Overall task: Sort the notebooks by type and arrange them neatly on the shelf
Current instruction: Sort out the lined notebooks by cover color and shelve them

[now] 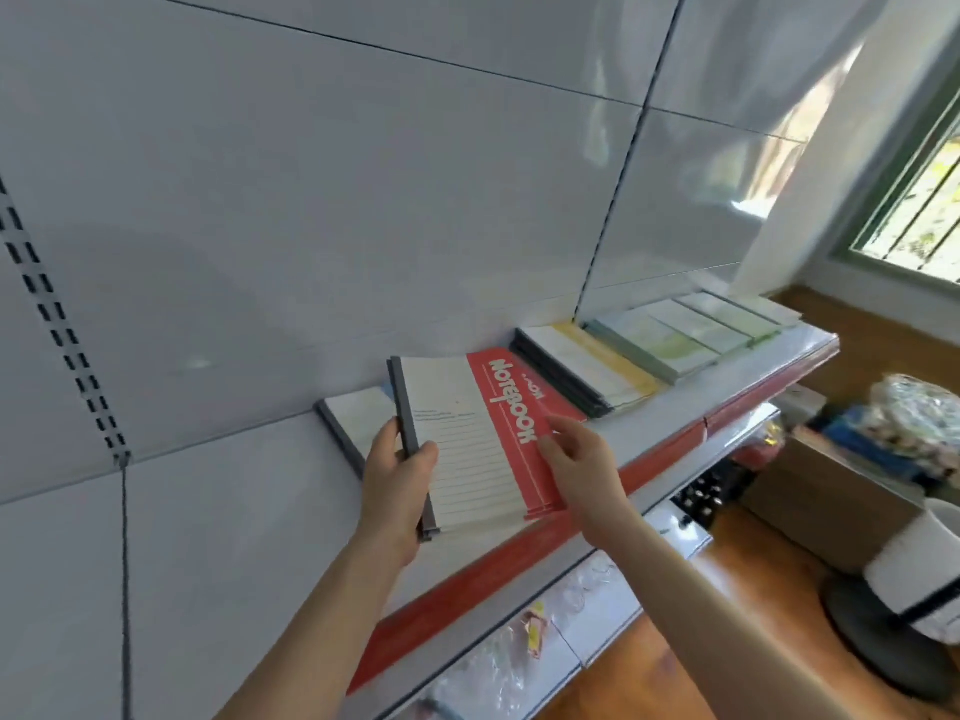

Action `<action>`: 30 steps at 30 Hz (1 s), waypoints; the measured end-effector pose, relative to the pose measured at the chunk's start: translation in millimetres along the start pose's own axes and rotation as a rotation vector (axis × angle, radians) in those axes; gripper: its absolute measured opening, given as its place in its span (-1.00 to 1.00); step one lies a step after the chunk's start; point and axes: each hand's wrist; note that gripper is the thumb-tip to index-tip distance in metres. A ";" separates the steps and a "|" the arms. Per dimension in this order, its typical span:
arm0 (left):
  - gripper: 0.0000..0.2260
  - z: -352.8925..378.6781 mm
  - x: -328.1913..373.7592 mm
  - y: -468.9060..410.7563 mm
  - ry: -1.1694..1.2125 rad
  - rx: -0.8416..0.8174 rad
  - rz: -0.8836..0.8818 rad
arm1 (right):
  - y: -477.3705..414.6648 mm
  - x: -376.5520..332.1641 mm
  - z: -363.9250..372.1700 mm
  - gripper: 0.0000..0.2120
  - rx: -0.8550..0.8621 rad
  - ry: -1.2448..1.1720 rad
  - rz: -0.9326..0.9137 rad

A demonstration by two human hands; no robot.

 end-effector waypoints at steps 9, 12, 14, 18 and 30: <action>-0.76 77.8 -42.0 -72.0 -0.084 0.080 -0.013 | -111.0 4.9 -34.1 -0.82 -0.025 0.043 0.017; -0.77 97.8 -53.6 -88.8 -0.183 0.132 0.053 | -145.7 5.4 -40.2 -0.83 -0.069 0.081 -0.012; -0.73 109.4 -62.6 -96.0 -0.252 0.161 0.077 | -166.2 10.7 -41.0 -0.82 -0.101 0.133 -0.023; -0.58 126.7 -78.2 -100.6 -0.403 0.222 0.117 | -190.7 26.4 -37.4 -0.74 -0.195 0.303 -0.056; -0.66 106.5 -55.1 -90.4 -1.164 0.054 0.348 | -220.1 -0.6 -18.3 -0.82 -0.306 0.779 -0.505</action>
Point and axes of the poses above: each hand's wrist, its own y-axis away from the middle knuckle, its own z-axis out of the palm, x = y × z, and after that the axes turned 7 degrees about z, right-handed
